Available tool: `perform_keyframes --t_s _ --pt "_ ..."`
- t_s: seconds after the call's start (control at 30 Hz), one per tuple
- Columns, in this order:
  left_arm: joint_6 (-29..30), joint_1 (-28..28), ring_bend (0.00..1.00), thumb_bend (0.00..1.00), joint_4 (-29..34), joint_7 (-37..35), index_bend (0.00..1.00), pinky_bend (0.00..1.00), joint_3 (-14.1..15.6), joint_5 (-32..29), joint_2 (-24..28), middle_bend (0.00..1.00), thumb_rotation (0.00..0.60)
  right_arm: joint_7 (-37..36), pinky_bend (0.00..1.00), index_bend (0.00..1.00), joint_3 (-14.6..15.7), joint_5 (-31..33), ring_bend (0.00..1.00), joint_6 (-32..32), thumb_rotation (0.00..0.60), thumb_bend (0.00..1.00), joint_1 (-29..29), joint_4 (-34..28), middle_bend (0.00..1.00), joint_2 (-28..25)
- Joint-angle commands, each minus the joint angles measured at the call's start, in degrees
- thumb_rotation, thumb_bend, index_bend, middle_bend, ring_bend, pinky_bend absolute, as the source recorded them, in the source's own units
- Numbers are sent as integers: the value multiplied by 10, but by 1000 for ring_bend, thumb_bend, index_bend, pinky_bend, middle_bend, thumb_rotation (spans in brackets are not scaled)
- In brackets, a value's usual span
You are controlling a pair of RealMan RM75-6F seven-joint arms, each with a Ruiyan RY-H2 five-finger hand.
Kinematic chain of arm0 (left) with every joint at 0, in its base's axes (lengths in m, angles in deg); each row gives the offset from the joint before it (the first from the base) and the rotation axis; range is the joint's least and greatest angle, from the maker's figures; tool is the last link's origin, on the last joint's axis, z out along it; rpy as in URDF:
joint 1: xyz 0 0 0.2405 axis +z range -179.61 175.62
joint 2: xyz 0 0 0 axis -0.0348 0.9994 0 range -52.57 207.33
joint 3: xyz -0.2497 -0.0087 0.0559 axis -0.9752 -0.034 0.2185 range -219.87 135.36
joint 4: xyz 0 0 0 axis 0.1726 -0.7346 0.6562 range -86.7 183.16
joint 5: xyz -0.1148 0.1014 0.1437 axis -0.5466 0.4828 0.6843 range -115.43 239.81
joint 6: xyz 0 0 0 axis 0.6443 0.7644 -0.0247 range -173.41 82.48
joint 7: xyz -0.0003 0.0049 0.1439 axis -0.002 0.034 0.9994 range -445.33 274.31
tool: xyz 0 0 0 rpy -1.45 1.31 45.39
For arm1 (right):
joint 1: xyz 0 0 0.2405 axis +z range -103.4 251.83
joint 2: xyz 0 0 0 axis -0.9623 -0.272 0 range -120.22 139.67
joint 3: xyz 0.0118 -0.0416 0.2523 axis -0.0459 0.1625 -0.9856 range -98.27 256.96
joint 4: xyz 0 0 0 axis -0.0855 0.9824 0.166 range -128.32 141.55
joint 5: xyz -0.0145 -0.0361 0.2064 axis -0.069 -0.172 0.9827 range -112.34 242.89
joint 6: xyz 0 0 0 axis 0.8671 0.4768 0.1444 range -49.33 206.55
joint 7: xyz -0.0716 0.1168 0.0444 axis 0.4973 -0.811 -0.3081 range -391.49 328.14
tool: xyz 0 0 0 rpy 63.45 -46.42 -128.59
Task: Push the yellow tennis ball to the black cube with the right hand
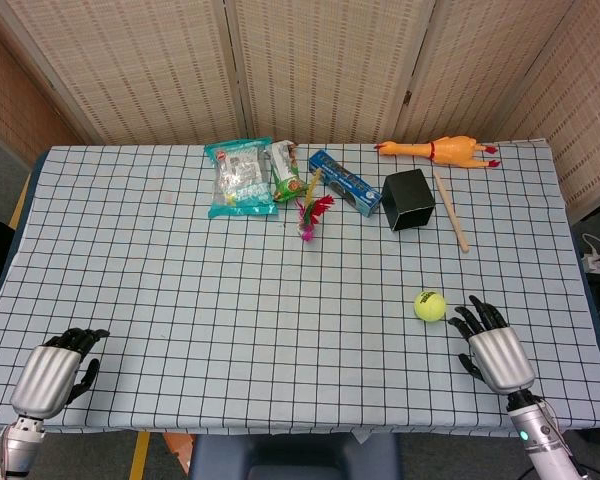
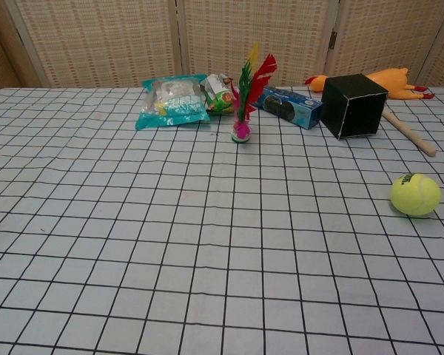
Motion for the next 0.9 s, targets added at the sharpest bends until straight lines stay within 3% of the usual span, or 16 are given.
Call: perform_keyframes --t_s 0.03,0.3,0.47,0.6,0.67,0.77,0.8,0.9 --pt "1 0 304 525 0 1 303 517 0 1 0 365 600 1 151 306 0 -1 19 -1 600 178 -1 -1 190 0" --pt "5 1 304 524 0 -2 303 517 -1 2 1 365 600 2 167 314 8 -10 21 -9 600 194 -3 -10 190 -7" --pt "1 2 304 525 -1 -7 303 517 1 -1 1 366 600 13 288 346 14 -28 84 -1 600 432 -6 -8 194 -4" --pt "5 3 304 525 -1 -8 303 517 0 0 2 365 600 41 575 413 13 -38 133 6 600 714 -9 2 244 5" --pt "8 3 304 525 0 -8 303 517 0 3 2 365 600 53 646 466 10 -43 214 16 600 822 -12 12 312 15" --pt "8 4 304 524 0 -8 303 517 2 4 3 365 600 63 779 604 3 -47 476 33 600 942 -18 36 485 35" --pt "8 4 304 524 1 -8 303 517 2 4 3 365 600 62 829 669 2 -49 560 36 600 973 -19 45 550 41" --pt "9 5 304 525 2 -7 303 517 1 5 4 365 600 58 933 824 -3 -51 681 41 600 999 -18 76 688 60"
